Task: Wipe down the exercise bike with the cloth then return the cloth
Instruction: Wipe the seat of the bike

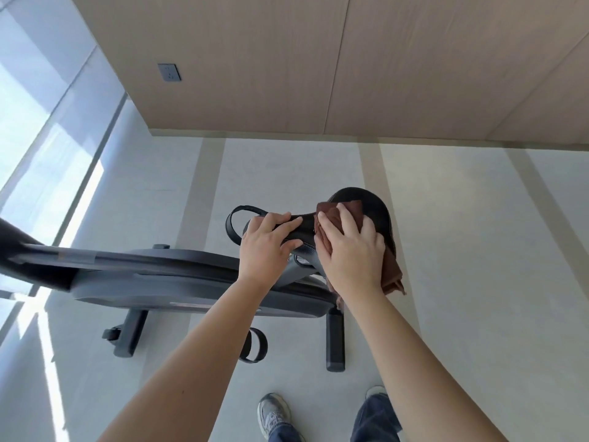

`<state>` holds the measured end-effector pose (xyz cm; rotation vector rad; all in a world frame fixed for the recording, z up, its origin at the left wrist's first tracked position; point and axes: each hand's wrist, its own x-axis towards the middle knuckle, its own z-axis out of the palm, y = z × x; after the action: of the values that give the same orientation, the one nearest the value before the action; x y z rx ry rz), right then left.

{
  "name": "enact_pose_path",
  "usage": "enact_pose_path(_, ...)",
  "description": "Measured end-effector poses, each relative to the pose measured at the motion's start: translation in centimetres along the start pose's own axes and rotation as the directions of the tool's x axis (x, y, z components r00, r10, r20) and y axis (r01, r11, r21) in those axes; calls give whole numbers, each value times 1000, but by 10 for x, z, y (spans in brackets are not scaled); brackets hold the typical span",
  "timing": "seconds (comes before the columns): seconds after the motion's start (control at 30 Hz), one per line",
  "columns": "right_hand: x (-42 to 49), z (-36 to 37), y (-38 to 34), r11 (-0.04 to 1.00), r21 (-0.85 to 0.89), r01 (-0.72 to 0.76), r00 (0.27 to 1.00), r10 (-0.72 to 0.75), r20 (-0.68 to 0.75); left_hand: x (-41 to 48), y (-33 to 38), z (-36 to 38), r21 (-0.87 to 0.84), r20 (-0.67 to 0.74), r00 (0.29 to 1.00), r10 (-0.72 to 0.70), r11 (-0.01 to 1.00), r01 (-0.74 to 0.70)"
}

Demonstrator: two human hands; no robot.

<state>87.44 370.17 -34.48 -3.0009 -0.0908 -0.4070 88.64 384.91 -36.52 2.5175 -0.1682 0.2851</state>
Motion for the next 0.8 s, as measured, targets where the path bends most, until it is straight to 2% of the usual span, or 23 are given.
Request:
enact_pose_path(0.1, -32, -1, 18, 997, -36, 66, 993, -69, -95, -1, 1, 0, -1, -14, 1000, -7, 1000, 7)
enact_pose_path(0.17, -40, -1, 22, 997, -48, 65, 993, -69, -97, -1, 2, 0, -5, 3, 1000, -24, 1000, 24)
enact_pose_path(0.23, -18, -3, 13, 999, -33, 44, 998, -45, -49, 1, 1, -1, -12, 17, 999, -29, 1000, 29)
enact_pose_path(0.37, 24, 0, -4, 999, 2, 42, 987, -42, 153, 2, 2, -2, -8, 39, 999, -33, 999, 34)
enact_pose_path(0.43, 8, -3, 1, 998, -21, 62, 992, -59, 111, 1, 3, -3, -7, 32, 999, -32, 999, 32)
enact_pose_path(0.57, -46, -5, 19, 992, -29, 124, 989, -126, -82, 1, 5, -4, 7, 24, 1000, -10, 1000, 9)
enact_pose_path(0.63, -40, -5, 27, 990, 14, 141, 986, -139, -91, 0, 6, -4, 34, 29, 1000, -1, 999, 0)
enact_pose_path(0.67, -28, -7, 31, 994, 65, 85, 995, -81, -67, -1, 8, -5, 54, 43, 999, 3, 999, -5)
enact_pose_path(0.73, 5, -8, 44, 972, 189, -137, 990, 138, 7, -2, 11, -5, 94, 84, 996, 6, 995, -14)
enact_pose_path(0.8, 36, -4, 67, 877, 334, -345, 938, 316, 140, -4, 13, -4, 115, 112, 994, 6, 993, -19)
